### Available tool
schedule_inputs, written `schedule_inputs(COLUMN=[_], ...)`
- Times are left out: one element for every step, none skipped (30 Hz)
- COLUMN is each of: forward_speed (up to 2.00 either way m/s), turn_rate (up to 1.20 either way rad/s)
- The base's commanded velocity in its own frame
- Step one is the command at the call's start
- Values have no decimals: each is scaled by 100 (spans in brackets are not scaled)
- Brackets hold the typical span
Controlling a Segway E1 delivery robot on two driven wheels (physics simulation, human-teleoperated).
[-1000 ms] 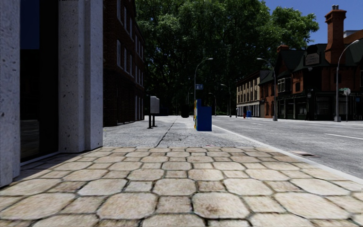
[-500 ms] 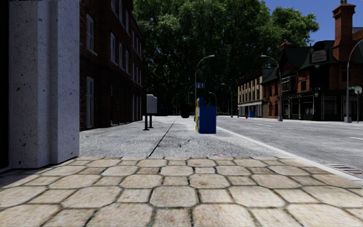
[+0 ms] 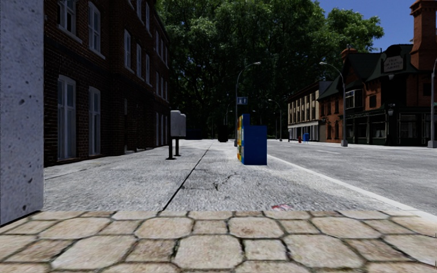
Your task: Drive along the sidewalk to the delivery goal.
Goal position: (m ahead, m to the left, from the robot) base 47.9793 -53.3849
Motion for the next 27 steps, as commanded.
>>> schedule_inputs(forward_speed=[200,200,200,200,200,200,200,200,200,200,200,200,200,200,200,200,200,200,200,200,200,200,200,200,200,200,200], turn_rate=[0,0,0,0,0,0,0,0,0,0,0,0,0,0,0,0,0,0,0,0,0,0,0,0,0,0,0])
